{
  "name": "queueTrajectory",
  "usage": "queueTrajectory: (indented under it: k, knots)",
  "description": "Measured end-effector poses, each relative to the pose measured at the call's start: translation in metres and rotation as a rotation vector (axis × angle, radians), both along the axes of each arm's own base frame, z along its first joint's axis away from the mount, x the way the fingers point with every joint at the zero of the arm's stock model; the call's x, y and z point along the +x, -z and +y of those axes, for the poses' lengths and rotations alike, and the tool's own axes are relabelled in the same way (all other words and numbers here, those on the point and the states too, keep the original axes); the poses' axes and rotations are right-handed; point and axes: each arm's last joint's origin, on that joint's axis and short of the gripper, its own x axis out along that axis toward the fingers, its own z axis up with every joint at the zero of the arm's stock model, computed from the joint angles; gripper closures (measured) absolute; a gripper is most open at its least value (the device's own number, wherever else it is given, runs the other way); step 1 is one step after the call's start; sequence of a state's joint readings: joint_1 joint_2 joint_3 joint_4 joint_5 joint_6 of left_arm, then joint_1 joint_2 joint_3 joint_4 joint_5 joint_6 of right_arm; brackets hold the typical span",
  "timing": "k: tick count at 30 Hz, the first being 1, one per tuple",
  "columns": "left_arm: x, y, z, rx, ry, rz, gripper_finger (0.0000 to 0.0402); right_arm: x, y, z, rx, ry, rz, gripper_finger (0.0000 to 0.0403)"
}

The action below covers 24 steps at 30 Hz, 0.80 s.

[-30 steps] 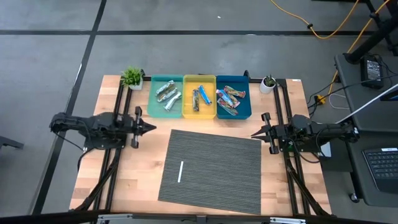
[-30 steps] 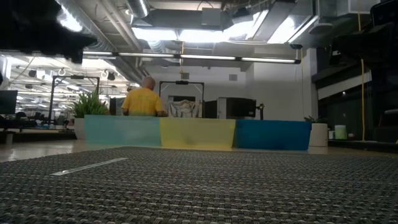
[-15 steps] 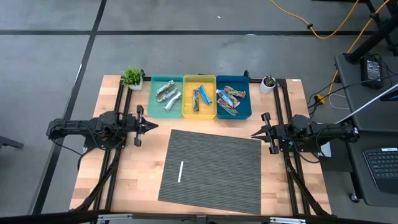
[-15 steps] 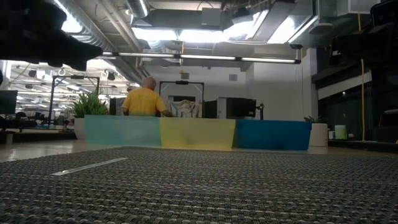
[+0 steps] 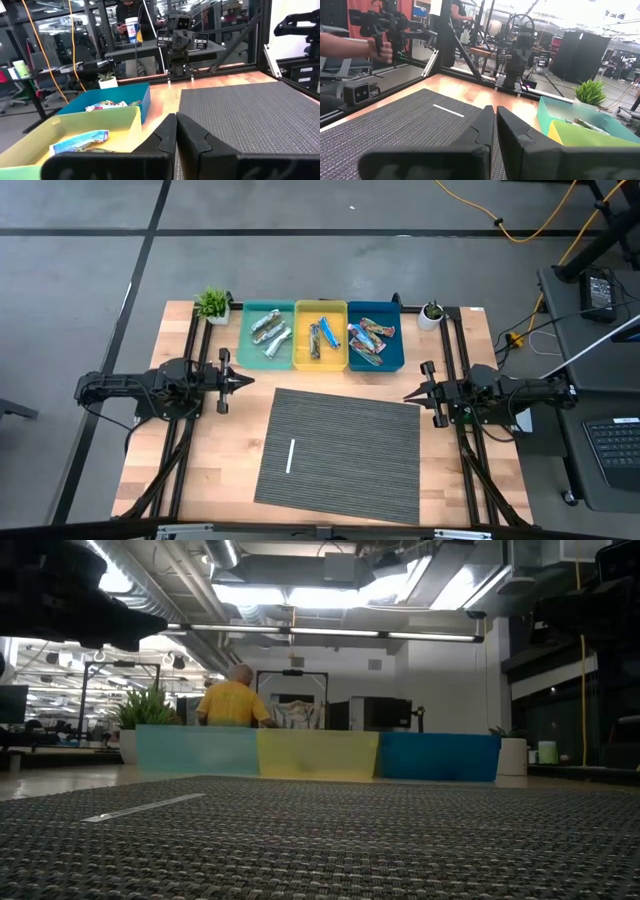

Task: Pick and place Granola Bars by type
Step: Return to Home Position

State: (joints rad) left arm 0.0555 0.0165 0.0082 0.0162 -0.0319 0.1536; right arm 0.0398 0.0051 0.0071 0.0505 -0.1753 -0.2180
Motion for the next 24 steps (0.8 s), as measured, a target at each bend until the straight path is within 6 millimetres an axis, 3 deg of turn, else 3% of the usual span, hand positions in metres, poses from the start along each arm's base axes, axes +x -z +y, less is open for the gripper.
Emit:
queueTrajectory:
  k: [24]
  knots:
    - [0.0, -0.0002, 0.0001, -0.009, -0.002, -0.003, 0.04, 0.0, 0.0, 0.0, 0.0, 0.0, 0.0, 0.0377]
